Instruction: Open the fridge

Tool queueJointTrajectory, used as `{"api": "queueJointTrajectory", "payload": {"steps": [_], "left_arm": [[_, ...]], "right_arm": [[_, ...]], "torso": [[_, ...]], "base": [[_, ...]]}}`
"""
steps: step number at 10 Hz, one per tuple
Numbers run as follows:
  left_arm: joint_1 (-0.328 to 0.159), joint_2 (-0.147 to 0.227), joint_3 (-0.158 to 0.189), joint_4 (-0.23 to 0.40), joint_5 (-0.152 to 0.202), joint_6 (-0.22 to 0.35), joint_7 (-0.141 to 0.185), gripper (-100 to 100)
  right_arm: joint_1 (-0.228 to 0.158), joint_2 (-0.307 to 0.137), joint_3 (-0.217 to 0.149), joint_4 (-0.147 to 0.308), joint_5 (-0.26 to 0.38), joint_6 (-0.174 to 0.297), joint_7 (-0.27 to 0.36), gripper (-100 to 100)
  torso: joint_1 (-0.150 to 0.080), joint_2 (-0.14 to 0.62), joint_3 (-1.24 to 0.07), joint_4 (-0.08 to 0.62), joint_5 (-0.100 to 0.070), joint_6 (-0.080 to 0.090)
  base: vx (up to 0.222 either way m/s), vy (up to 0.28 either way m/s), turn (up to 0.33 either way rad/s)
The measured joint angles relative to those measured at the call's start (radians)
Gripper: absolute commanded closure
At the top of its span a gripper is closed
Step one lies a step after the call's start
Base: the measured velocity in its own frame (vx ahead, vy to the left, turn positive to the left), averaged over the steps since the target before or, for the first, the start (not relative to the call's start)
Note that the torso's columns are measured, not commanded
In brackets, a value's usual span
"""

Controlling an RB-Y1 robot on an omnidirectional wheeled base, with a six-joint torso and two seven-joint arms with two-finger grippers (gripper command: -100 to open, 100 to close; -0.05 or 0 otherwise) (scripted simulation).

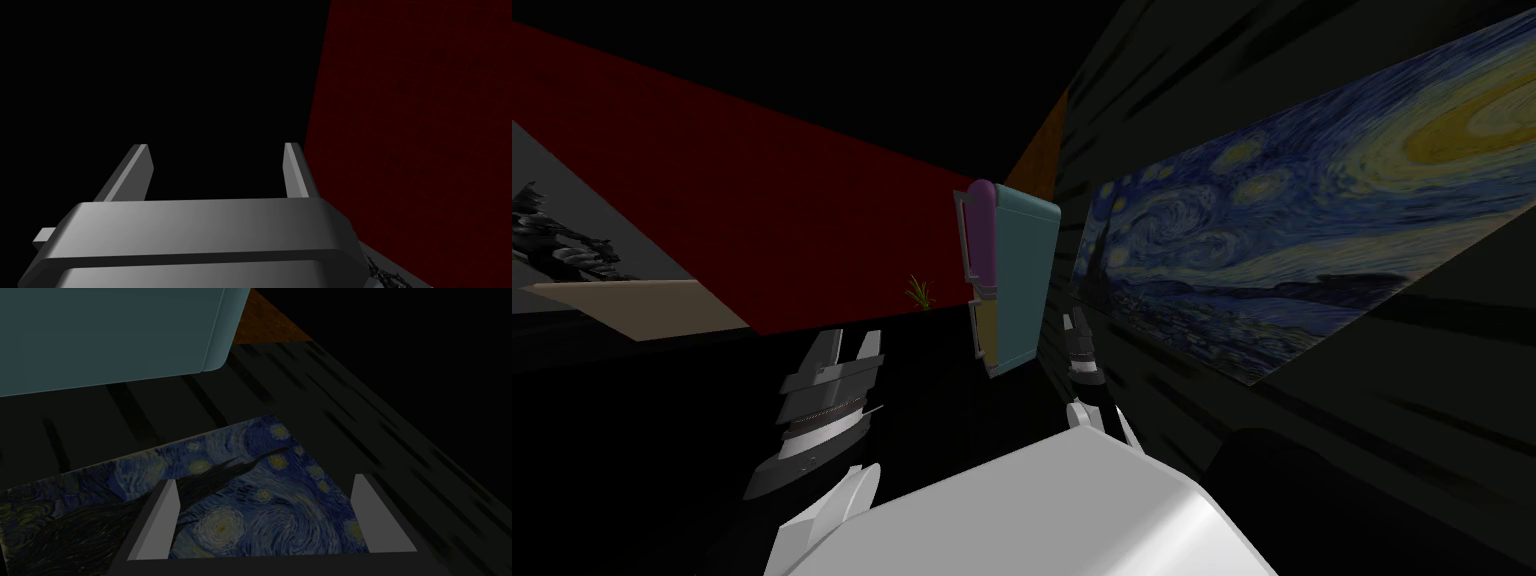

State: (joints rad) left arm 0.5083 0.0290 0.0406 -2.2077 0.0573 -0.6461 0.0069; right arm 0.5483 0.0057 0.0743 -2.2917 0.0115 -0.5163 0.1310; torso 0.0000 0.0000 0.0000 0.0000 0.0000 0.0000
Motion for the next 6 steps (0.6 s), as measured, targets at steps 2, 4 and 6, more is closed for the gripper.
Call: {"api": "queueJointTrajectory", "payload": {"steps": [2, 4, 6], "left_arm": [[0.000, 0.000, 0.000, 0.000, 0.000, 0.000, 0.000, 0], [0.000, 0.000, 0.000, 0.000, 0.000, 0.000, 0.000, 0], [0.000, 0.000, 0.000, 0.000, 0.000, 0.000, 0.000, 0]], "right_arm": [[0.000, 0.000, 0.000, 0.000, 0.000, 0.000, 0.000, 0], [0.000, 0.000, 0.000, 0.000, 0.000, 0.000, 0.000, 0], [0.000, 0.000, 0.000, 0.000, 0.000, 0.000, 0.000, 0]], "torso": [[0.000, 0.104, -0.209, 0.105, 0.000, 0.000], [0.000, 0.248, -0.497, 0.249, 0.000, 0.000], [0.000, 0.396, -0.792, 0.396, 0.000, 0.000]], "base": [[0.000, 0.000, 0.000], [0.000, 0.000, 0.000], [0.000, 0.000, 0.000]]}}
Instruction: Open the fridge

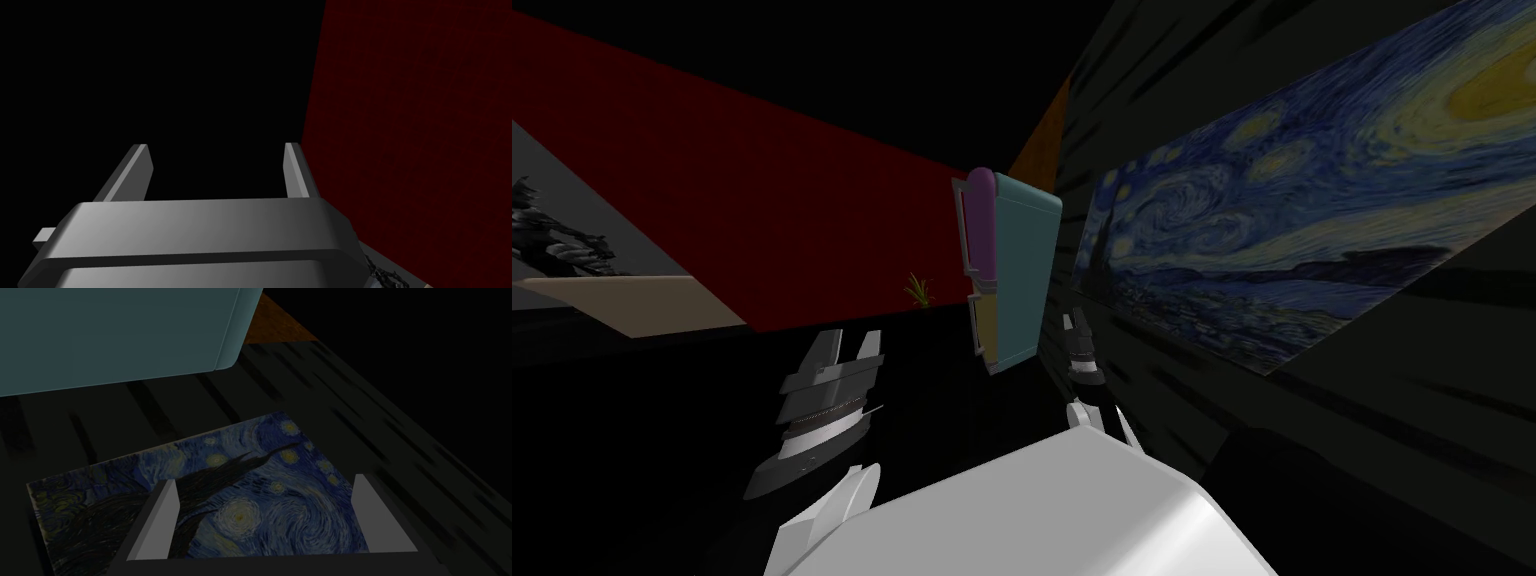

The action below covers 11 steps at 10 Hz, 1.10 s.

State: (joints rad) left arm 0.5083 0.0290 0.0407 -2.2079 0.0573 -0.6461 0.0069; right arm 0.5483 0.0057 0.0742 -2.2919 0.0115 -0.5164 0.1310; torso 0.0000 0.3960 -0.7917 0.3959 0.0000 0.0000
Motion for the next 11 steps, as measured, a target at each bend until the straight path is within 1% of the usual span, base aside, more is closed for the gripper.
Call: {"api": "queueJointTrajectory", "payload": {"steps": [3, 4, 5, 6, 8, 10, 11], "left_arm": [[0.000, 0.000, 0.000, 0.000, 0.000, 0.000, 0.000, 0], [0.000, 0.000, 0.000, 0.000, 0.000, 0.000, 0.000, 0], [0.000, 0.000, 0.000, 0.000, 0.000, 0.000, 0.000, 0], [0.000, 0.000, 0.000, 0.000, 0.000, 0.000, 0.000, 0], [0.000, 0.000, 0.000, 0.000, 0.000, 0.000, 0.000, 0], [0.000, 0.000, 0.000, 0.000, 0.000, 0.000, 0.000, 0], [0.000, 0.000, 0.000, 0.000, 0.000, 0.000, 0.000, 0]], "right_arm": [[0.000, 0.000, 0.000, 0.000, 0.000, 0.000, 0.000, 0], [0.000, 0.000, 0.000, 0.000, 0.000, 0.000, 0.000, -100], [0.002, -0.021, -0.001, -0.001, 0.008, 0.004, 0.002, -100], [0.004, -0.046, 0.001, 0.001, 0.024, 0.007, 0.009, -100], [0.001, -0.101, -0.011, 0.002, 0.060, 0.026, 0.019, -100], [0.001, -0.143, -0.019, 0.011, 0.116, 0.044, 0.040, -100], [0.001, -0.163, -0.025, 0.007, 0.145, 0.061, 0.050, -100]], "torso": [[0.000, 0.222, -0.443, 0.221, 0.000, 0.000], [0.000, 0.295, -0.590, 0.295, 0.000, 0.000], [0.001, 0.329, -0.660, 0.328, 0.000, 0.000], [0.001, 0.337, -0.680, 0.338, 0.000, 0.000], [0.002, 0.340, -0.685, 0.341, 0.001, 0.000], [0.000, 0.341, -0.685, 0.342, 0.000, 0.000], [0.000, 0.341, -0.685, 0.342, 0.000, 0.000]], "base": [[0.000, 0.000, 0.000], [0.016, 0.013, 0.019], [0.033, 0.027, 0.035], [0.046, 0.045, 0.037], [0.059, 0.065, 0.064], [0.081, 0.070, 0.079], [0.100, 0.078, 0.079]]}}
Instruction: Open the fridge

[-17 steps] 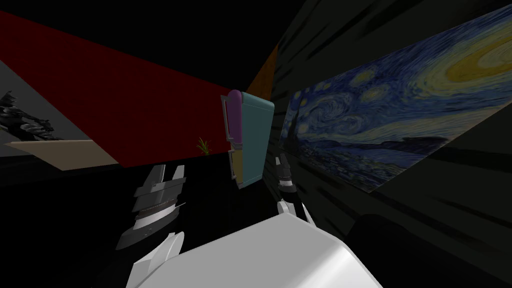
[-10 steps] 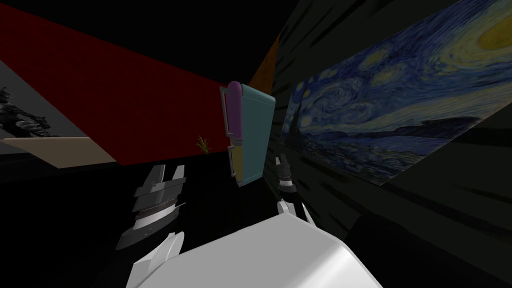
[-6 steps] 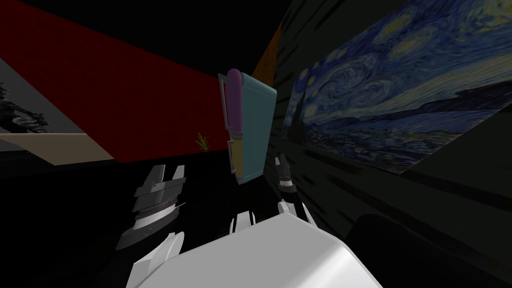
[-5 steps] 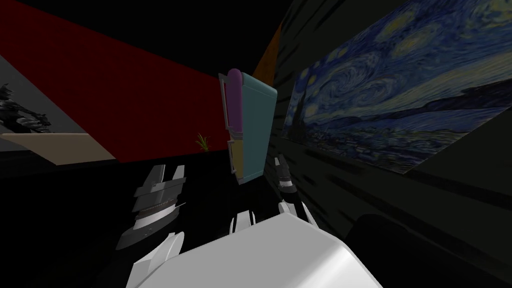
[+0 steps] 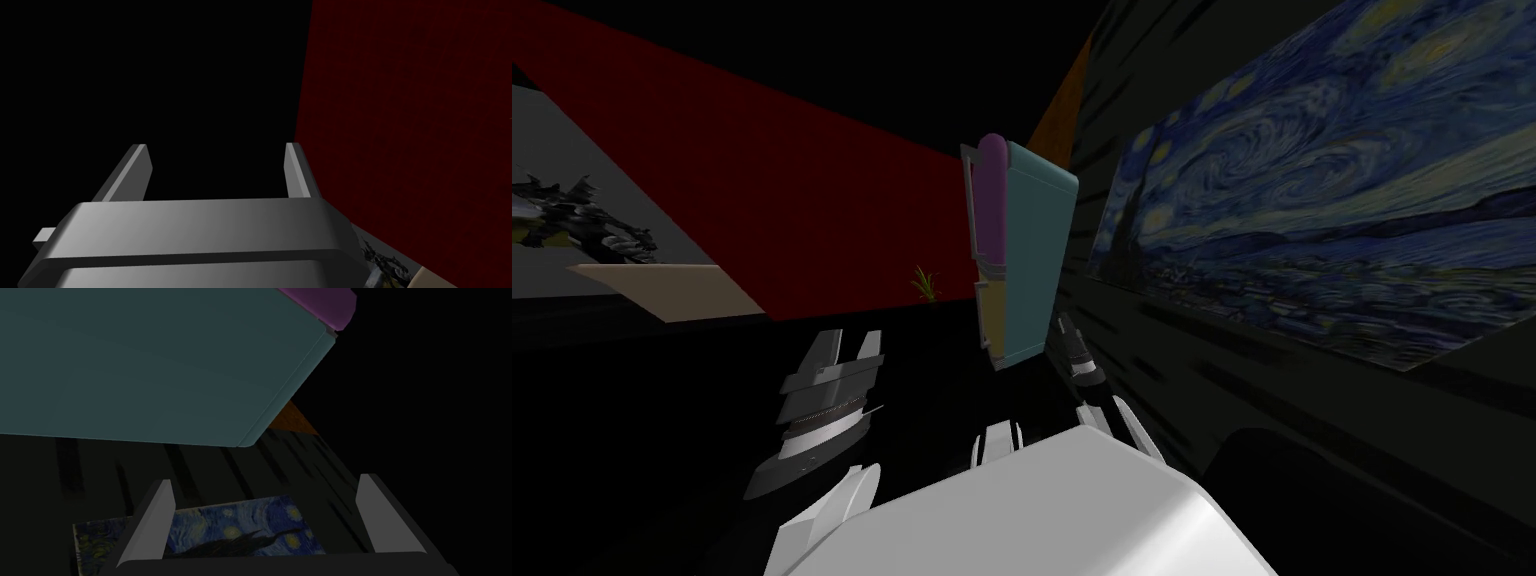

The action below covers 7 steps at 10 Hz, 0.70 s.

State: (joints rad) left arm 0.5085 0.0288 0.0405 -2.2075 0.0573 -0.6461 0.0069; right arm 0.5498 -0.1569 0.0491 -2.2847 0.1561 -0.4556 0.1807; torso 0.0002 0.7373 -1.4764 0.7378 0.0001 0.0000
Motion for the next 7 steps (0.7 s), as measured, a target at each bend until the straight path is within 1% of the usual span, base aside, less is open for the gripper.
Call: {"api": "queueJointTrajectory", "payload": {"steps": [1, 4, 7], "left_arm": [[0.000, 0.000, 0.000, 0.000, 0.000, 0.000, 0.000, 0], [0.000, 0.000, 0.000, 0.000, 0.000, 0.000, 0.000, 0], [0.000, 0.000, 0.000, 0.000, 0.000, 0.000, 0.000, 0]], "right_arm": [[0.002, -0.015, -0.003, -0.002, 0.031, 0.017, 0.014, -100], [0.009, -0.040, -0.014, 0.001, 0.112, 0.043, 0.044, -100], [0.013, -0.053, -0.021, -0.004, 0.186, 0.073, 0.069, -100]], "torso": [[0.000, 0.000, 0.000, 0.000, 0.000, 0.000], [0.000, 0.001, 0.001, 0.000, 0.000, 0.000], [-0.001, 0.001, 0.001, 0.000, 0.000, 0.000]], "base": [[0.072, 0.054, 0.021], [0.071, 0.063, 0.061], [0.066, 0.060, 0.061]]}}
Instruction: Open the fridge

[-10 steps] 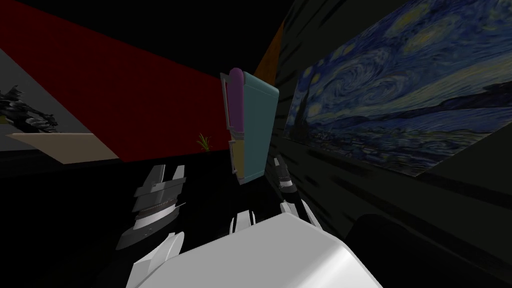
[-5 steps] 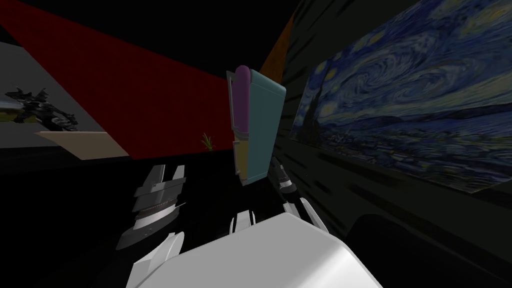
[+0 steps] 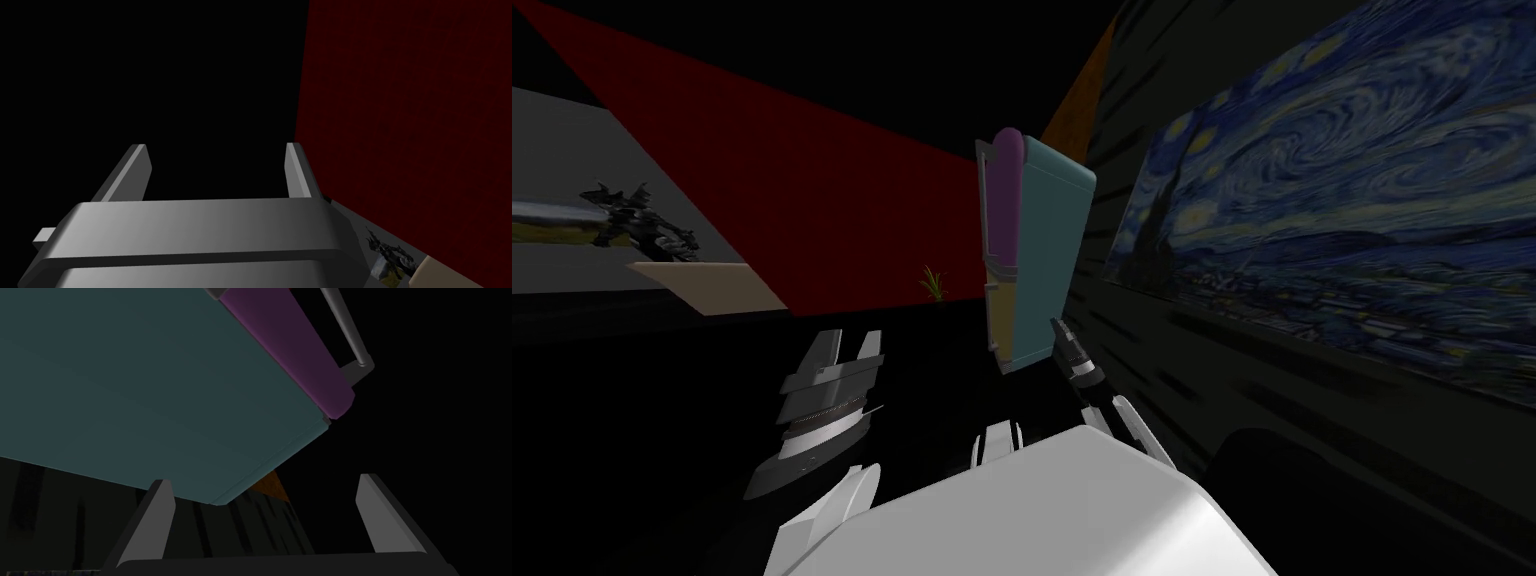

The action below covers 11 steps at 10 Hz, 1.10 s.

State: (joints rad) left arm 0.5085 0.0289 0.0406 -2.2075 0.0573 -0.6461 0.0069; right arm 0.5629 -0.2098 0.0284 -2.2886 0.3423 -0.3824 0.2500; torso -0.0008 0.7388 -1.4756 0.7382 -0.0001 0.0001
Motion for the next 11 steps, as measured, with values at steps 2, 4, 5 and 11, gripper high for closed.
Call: {"api": "queueJointTrajectory", "payload": {"steps": [2, 4, 5, 11], "left_arm": [[0.000, 0.000, 0.000, 0.000, 0.000, 0.000, 0.000, 0], [0.000, 0.000, 0.000, 0.000, 0.000, 0.000, 0.000, 0], [0.000, 0.000, 0.000, 0.000, 0.000, 0.000, 0.000, 0], [0.000, 0.000, 0.000, 0.000, 0.000, 0.000, 0.000, 0]], "right_arm": [[0.003, -0.008, -0.008, 0.001, 0.048, 0.016, 0.017, -100], [0.005, -0.014, -0.013, -0.003, 0.098, 0.039, 0.034, -100], [0.010, -0.017, -0.019, -0.004, 0.127, 0.047, 0.046, -100], [0.012, -0.036, -0.044, -0.005, 0.282, 0.112, 0.102, -100]], "torso": [[0.000, 0.000, 0.000, 0.000, 0.000, 0.000], [0.000, -0.001, 0.000, 0.000, 0.000, 0.000], [0.002, -0.002, -0.001, 0.000, 0.000, 0.000], [0.001, -0.001, -0.001, 0.000, 0.000, 0.000]], "base": [[0.064, 0.043, 0.049], [0.074, 0.051, 0.065], [0.064, 0.056, 0.033], [0.075, 0.056, 0.061]]}}
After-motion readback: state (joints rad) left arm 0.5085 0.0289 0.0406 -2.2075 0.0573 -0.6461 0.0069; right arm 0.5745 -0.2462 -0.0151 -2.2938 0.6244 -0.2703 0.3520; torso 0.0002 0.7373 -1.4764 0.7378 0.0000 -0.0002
